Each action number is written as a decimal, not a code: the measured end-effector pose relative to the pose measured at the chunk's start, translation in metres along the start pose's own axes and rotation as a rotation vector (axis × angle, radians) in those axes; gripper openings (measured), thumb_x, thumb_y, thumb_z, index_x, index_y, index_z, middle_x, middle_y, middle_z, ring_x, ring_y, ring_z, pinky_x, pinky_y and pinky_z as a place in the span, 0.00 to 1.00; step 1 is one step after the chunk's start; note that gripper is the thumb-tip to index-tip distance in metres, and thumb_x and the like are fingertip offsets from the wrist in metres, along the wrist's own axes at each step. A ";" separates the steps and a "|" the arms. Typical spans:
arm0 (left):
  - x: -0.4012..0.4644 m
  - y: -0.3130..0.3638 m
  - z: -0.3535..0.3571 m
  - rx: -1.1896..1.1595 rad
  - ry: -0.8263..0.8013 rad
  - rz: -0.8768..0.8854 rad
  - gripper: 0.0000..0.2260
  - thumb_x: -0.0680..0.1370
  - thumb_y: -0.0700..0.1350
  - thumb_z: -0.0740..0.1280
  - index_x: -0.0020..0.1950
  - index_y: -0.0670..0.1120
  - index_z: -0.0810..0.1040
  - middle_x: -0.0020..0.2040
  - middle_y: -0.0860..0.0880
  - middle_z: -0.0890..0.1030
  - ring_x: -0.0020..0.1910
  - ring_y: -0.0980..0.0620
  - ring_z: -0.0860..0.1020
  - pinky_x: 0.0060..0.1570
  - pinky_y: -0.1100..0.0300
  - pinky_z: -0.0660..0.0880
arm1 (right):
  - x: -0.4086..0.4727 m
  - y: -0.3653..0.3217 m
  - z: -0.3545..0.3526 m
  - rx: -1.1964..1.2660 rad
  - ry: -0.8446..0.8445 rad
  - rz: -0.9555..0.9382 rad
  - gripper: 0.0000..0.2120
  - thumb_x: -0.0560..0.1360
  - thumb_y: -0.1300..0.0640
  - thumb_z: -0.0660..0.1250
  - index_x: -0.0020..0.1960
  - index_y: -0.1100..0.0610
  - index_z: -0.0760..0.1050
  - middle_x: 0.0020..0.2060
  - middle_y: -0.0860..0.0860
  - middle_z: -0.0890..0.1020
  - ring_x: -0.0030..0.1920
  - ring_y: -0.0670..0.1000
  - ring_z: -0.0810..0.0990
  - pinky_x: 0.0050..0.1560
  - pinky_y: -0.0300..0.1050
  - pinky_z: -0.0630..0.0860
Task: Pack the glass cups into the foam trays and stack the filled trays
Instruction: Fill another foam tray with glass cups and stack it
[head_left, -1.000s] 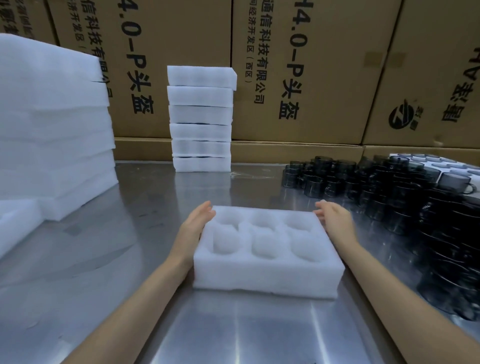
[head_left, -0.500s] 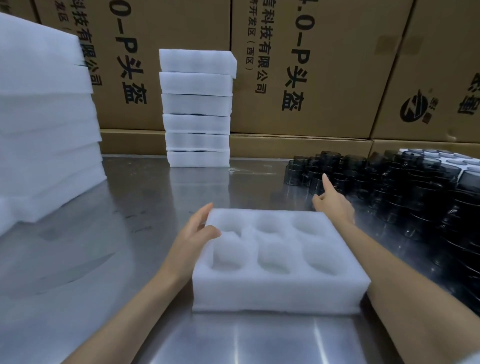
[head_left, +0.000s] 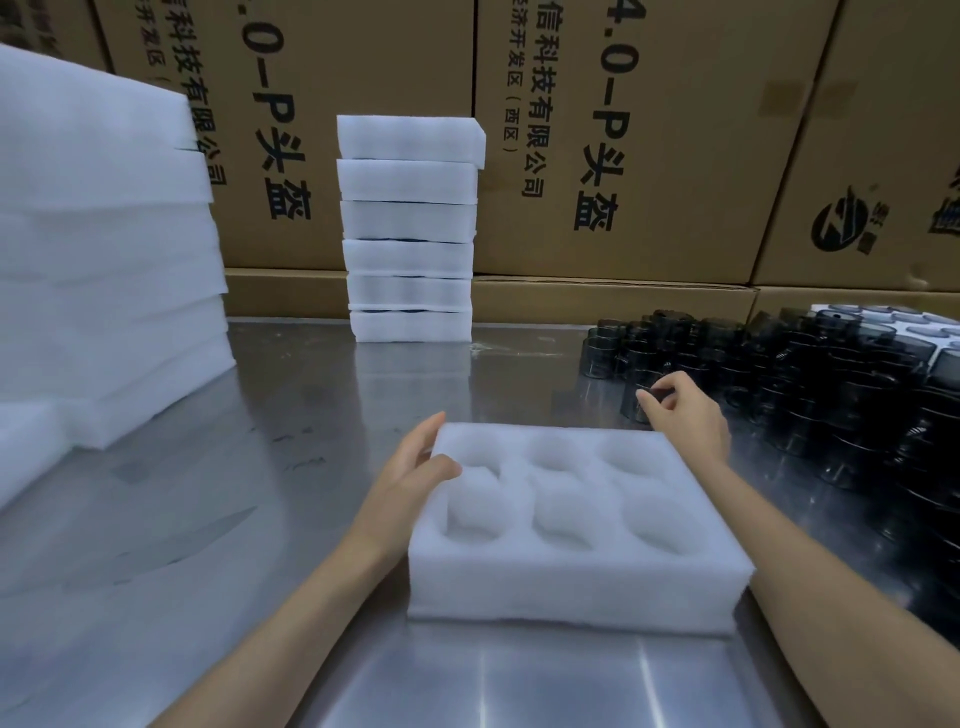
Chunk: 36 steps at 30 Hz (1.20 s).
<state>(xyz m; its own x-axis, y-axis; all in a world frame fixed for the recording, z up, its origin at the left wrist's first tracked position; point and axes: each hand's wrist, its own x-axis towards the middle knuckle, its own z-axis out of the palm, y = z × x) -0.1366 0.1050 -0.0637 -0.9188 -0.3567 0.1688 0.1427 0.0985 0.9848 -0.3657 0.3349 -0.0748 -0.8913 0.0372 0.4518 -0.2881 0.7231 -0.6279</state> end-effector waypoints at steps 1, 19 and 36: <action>0.000 0.000 0.000 0.010 0.002 0.002 0.28 0.66 0.46 0.65 0.67 0.54 0.68 0.54 0.68 0.72 0.47 0.79 0.72 0.39 0.80 0.69 | -0.004 -0.001 -0.002 0.021 0.000 -0.006 0.07 0.76 0.45 0.64 0.48 0.48 0.72 0.36 0.44 0.77 0.39 0.47 0.75 0.32 0.40 0.64; 0.001 -0.006 0.000 0.092 -0.001 0.024 0.24 0.78 0.39 0.63 0.73 0.48 0.64 0.56 0.67 0.71 0.44 0.83 0.68 0.41 0.83 0.66 | -0.044 -0.098 -0.085 0.530 0.013 -0.240 0.21 0.76 0.47 0.64 0.35 0.62 0.65 0.32 0.54 0.70 0.37 0.55 0.72 0.40 0.52 0.72; -0.002 -0.001 0.000 0.115 -0.035 0.072 0.16 0.71 0.43 0.64 0.57 0.58 0.73 0.51 0.67 0.76 0.45 0.78 0.73 0.41 0.80 0.68 | -0.118 -0.157 -0.025 0.381 -0.527 -0.181 0.18 0.71 0.39 0.66 0.53 0.50 0.74 0.52 0.45 0.67 0.48 0.38 0.72 0.40 0.33 0.67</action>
<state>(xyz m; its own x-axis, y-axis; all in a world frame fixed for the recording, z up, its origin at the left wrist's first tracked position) -0.1344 0.1058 -0.0647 -0.9203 -0.3121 0.2358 0.1678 0.2293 0.9588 -0.2065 0.2341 -0.0142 -0.8412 -0.4732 0.2618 -0.4662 0.3892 -0.7945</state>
